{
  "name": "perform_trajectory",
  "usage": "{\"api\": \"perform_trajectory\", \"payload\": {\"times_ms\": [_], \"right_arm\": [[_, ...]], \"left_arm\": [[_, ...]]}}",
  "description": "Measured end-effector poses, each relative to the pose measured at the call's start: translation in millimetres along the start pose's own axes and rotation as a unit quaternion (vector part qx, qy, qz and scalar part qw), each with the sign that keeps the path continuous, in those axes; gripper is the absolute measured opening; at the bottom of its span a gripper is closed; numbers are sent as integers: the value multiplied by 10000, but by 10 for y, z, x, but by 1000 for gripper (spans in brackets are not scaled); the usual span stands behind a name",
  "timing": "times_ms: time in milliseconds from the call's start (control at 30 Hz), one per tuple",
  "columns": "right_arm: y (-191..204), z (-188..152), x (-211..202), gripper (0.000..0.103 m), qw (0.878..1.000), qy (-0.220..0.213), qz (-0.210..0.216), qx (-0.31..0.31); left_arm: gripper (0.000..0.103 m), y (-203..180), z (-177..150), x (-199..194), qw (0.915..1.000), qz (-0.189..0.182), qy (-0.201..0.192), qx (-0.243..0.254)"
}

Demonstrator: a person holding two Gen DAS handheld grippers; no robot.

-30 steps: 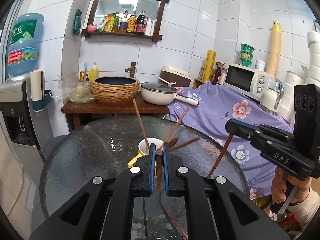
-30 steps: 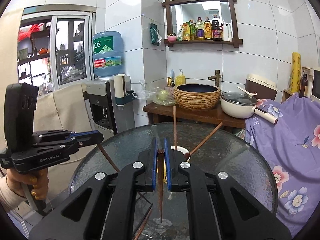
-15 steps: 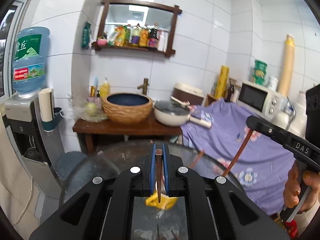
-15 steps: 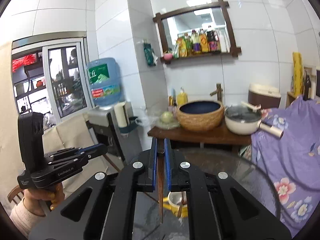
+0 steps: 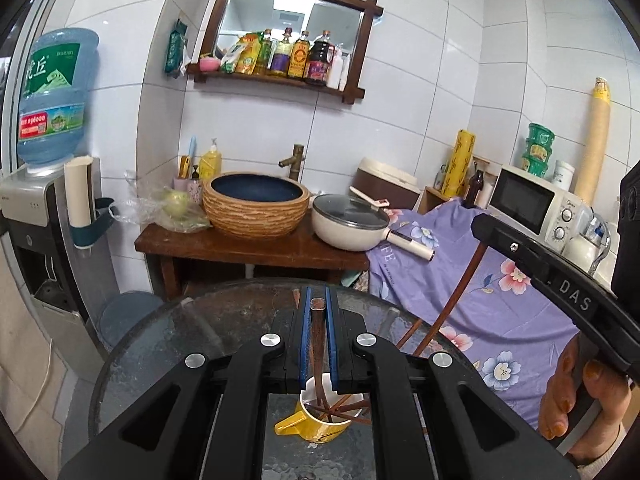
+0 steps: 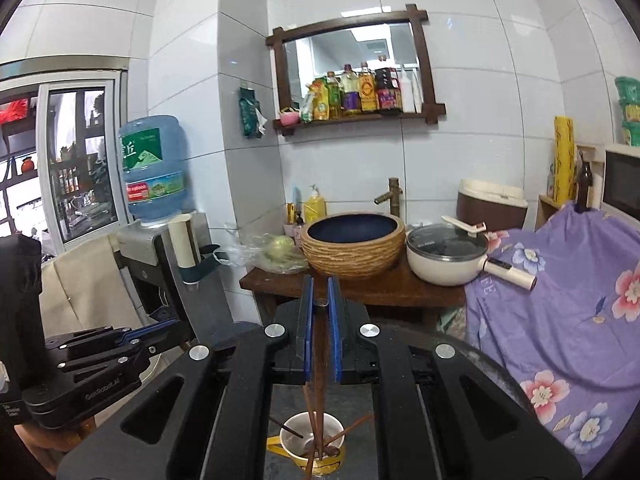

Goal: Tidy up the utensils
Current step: 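Lower both chopsticks tip-first into the yellow mug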

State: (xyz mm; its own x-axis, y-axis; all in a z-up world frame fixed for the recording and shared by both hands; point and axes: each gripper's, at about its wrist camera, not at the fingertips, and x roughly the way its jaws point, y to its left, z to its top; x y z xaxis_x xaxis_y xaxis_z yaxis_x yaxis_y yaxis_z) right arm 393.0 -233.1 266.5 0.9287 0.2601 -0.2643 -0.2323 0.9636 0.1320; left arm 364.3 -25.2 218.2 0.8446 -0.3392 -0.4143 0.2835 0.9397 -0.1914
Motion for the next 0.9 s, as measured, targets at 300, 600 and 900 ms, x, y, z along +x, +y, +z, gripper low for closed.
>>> {"api": "perform_trajectory", "payload": {"times_ms": [300, 600, 900], "right_arm": [[-123, -197, 225, 8, 9997, 169, -63, 160], [-57, 107, 170, 8, 9998, -116, -86, 139], [-79, -325, 493, 8, 9984, 507, -252, -43]], "left_arm": [[7, 15, -186, 209, 9997, 90, 203, 67], [7, 10, -180, 254, 9997, 61, 238, -2], [7, -28, -295, 338, 9991, 71, 392, 115]]}}
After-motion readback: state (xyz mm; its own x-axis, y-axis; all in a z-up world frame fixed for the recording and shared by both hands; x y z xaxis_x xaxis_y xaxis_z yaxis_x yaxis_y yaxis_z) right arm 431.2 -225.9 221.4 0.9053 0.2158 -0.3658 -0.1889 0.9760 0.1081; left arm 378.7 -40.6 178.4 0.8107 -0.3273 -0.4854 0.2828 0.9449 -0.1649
